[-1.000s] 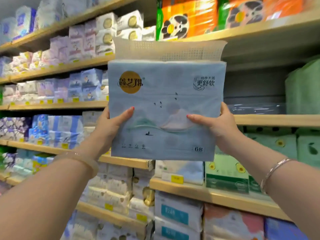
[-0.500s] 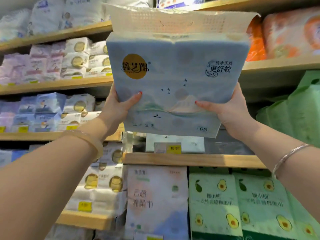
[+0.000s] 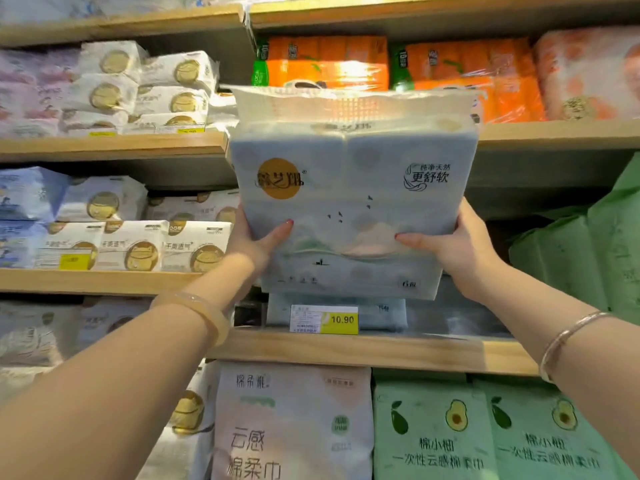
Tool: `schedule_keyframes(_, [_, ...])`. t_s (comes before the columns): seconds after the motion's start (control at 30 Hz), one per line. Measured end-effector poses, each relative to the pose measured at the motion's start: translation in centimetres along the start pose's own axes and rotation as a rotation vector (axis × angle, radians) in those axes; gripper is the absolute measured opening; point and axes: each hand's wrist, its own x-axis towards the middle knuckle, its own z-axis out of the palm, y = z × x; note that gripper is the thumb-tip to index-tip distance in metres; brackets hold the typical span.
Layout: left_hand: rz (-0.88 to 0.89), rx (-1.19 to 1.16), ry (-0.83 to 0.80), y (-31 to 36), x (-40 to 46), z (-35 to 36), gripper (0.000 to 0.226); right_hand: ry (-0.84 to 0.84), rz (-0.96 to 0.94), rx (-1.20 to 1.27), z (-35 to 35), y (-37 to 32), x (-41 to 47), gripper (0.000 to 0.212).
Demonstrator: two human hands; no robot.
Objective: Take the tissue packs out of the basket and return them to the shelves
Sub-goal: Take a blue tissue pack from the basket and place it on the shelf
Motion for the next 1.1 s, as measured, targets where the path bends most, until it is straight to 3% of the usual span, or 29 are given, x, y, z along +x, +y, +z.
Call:
schedule_keyframes(0.23, [-0.09,0.241,-0.018,-2.8,1.2,-0.6,0.079,-0.054,0.118,-0.116,0.3,2.6,0.0,0.053])
schedule_keyframes(0.43, [-0.077,0.314,-0.011,-3.0,1.8,-0.4,0.065,-0.014,0.224,-0.222,0.7,3.9,0.9,0.052])
schedule_keyframes(0.63, [-0.206,0.601,0.099,-3.0,1.8,1.1,0.098,0.01,0.342,-0.398,2.0,4.3,1.6,0.057])
schedule_keyframes(0.9, [-0.22,0.609,0.176,-3.6,1.6,1.0,0.075,-0.041,0.385,-0.447,3.3,4.3,1.1,0.056])
schedule_keyframes(1.1, [-0.193,0.608,0.151,-4.0,1.1,0.4,0.077,-0.036,0.388,-0.362,3.5,4.0,0.5,0.056])
